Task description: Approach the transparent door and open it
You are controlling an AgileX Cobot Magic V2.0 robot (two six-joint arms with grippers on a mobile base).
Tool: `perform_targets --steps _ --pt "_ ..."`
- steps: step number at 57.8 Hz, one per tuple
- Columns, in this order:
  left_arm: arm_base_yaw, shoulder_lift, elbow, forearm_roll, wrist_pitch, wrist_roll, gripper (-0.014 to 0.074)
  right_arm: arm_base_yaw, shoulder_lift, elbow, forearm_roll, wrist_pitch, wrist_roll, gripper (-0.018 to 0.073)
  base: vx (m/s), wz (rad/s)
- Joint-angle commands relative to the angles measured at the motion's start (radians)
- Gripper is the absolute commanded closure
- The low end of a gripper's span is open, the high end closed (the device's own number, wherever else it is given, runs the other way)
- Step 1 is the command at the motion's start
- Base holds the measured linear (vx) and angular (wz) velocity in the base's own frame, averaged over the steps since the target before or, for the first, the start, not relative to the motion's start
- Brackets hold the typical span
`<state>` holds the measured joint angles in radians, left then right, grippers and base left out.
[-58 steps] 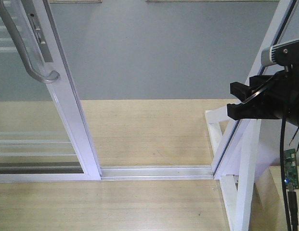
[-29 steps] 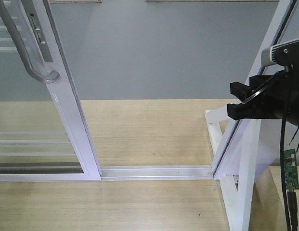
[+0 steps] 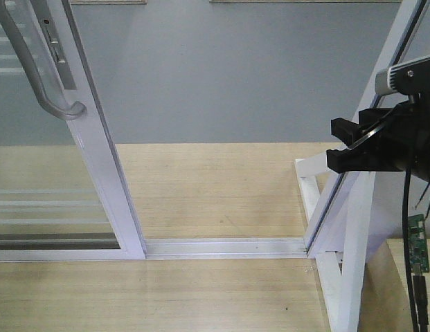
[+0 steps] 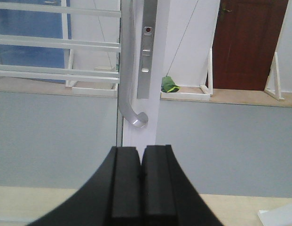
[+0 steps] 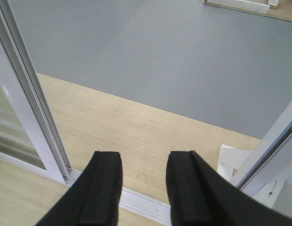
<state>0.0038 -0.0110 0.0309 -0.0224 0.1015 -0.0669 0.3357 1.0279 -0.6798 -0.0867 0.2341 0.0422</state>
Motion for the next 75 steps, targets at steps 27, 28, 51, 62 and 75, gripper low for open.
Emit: perform_targets --steps 27,28,51,62,75 --pt "-0.003 -0.004 0.016 -0.010 -0.082 0.000 0.0603 -0.149 -0.397 -0.030 -0.061 0.256 0.014 0.0522 0.00 0.00" --pt "-0.003 -0.004 0.016 -0.010 -0.082 0.000 0.0603 -0.161 -0.408 -0.030 -0.061 0.260 0.014 0.0542 0.00 0.00" --pt "-0.003 -0.004 0.016 -0.010 -0.082 0.000 0.0603 -0.439 -0.554 -0.030 -0.079 0.329 0.003 0.0568 0.00 0.00" --pt "-0.003 -0.004 0.016 -0.010 -0.082 0.000 0.0603 -0.440 -0.627 0.221 -0.079 -0.054 0.006 0.0568 0.00 0.00" --pt "-0.003 -0.004 0.016 -0.010 -0.082 0.000 0.0603 -0.440 -0.864 0.608 -0.088 -0.396 0.007 0.0566 0.00 0.00"
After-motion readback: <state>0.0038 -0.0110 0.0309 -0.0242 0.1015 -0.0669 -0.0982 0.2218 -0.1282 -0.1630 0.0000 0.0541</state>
